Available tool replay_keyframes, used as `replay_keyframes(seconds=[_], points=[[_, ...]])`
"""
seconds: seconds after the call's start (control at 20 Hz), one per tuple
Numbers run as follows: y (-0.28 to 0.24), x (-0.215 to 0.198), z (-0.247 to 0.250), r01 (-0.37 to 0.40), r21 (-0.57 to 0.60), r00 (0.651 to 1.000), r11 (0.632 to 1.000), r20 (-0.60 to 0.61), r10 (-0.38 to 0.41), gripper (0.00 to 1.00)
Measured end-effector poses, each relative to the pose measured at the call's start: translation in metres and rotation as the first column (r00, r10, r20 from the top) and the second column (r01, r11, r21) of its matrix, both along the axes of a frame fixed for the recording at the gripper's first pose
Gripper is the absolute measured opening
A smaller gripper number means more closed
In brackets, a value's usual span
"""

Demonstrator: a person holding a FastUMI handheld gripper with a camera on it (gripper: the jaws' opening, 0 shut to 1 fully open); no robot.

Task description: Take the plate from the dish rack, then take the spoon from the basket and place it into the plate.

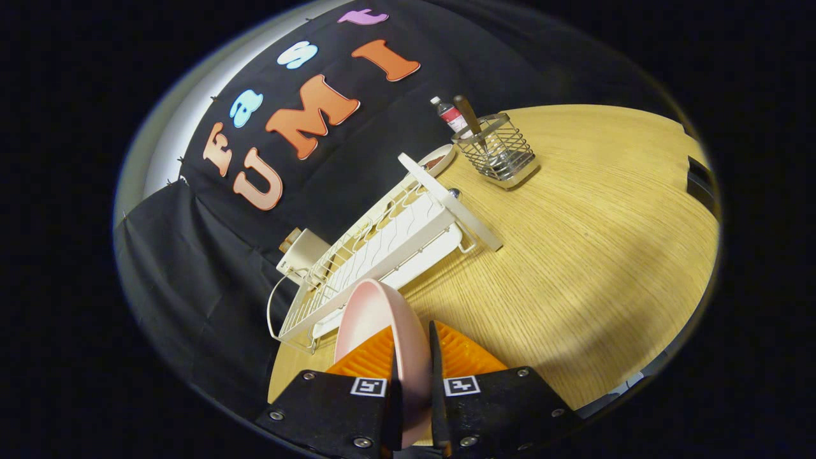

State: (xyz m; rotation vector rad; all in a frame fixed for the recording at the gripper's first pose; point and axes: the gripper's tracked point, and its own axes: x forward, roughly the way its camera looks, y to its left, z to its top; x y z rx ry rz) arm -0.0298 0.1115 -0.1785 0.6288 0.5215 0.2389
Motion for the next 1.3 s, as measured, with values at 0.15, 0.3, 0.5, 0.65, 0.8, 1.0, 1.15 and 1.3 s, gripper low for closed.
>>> replay_keyframes(seconds=[0.15, 0.3, 0.5, 0.65, 0.8, 1.0, 1.15, 1.3], points=[[0.001, 0.003, -0.004, 0.008, 0.004, 1.000, 1.000, -0.022, -0.008, 0.21], [-0.002, 0.003, -0.006, 0.023, -0.012, 0.999, 1.000, -0.025, -0.023, 0.23], [-0.009, 0.002, -0.011, 0.048, -0.042, 0.998, 0.998, -0.030, -0.049, 0.22], [-0.014, 0.003, -0.005, 0.052, -0.069, 0.999, 0.996, -0.008, -0.053, 0.28], [-0.028, 0.007, 0.006, 0.081, -0.139, 0.996, 0.987, 0.039, -0.076, 0.39], [-0.048, 0.012, 0.020, 0.113, -0.219, 0.991, 0.969, 0.095, -0.094, 0.56], [-0.068, 0.015, 0.031, 0.140, -0.285, 0.985, 0.948, 0.134, -0.106, 0.73], [-0.087, 0.020, 0.043, 0.171, -0.369, 0.977, 0.914, 0.183, -0.109, 0.82]])
